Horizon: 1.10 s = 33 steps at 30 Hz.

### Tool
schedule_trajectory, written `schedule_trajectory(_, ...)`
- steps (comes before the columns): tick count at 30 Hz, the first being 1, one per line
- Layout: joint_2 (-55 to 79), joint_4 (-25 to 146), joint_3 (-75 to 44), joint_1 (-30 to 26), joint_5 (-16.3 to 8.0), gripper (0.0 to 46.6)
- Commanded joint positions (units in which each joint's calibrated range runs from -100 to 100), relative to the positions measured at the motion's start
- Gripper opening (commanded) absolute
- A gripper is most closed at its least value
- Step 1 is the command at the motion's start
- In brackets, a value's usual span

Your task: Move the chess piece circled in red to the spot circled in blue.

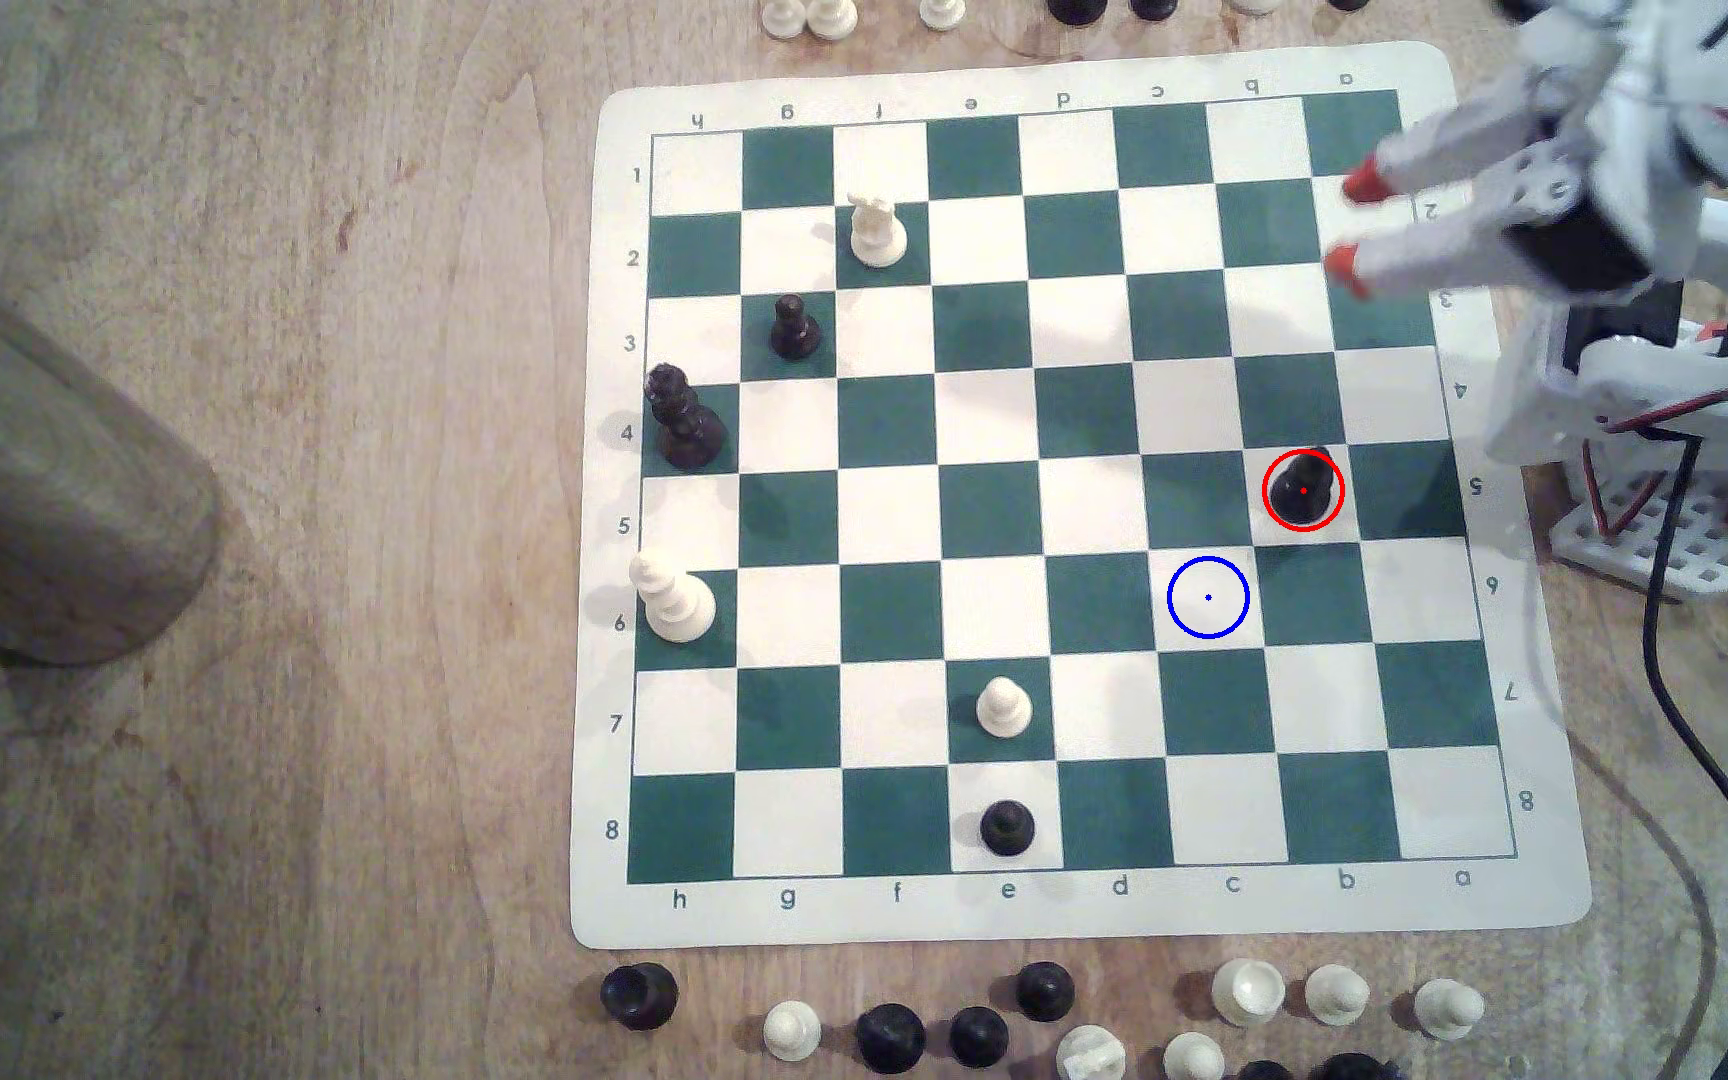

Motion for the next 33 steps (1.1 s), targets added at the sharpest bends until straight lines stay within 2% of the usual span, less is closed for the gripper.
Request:
schedule_trajectory(1, 4.7, 2.0, -0.2, -2.2, -0.7, 13.4)
schedule_trajectory(8, 11.3, 3.8, 3.3, -5.4, -0.7, 18.0)
schedule_trajectory(11, 13.1, 3.3, 4.5, -6.2, -0.7, 18.1)
schedule_trajectory(15, 17.5, 0.3, 8.9, -7.3, -0.9, 15.5)
schedule_trajectory(18, 17.6, -2.6, 10.9, -7.4, -1.7, 23.8)
schedule_trajectory(21, 17.3, -4.7, 11.5, -7.9, -2.0, 26.0)
schedule_trajectory(25, 18.8, -6.5, 11.6, -9.7, -2.6, 24.2)
schedule_trajectory(30, 22.0, -8.2, 12.9, -11.7, -2.7, 13.7)
schedule_trajectory(33, 24.0, -8.9, 13.1, -12.2, -2.7, 13.6)
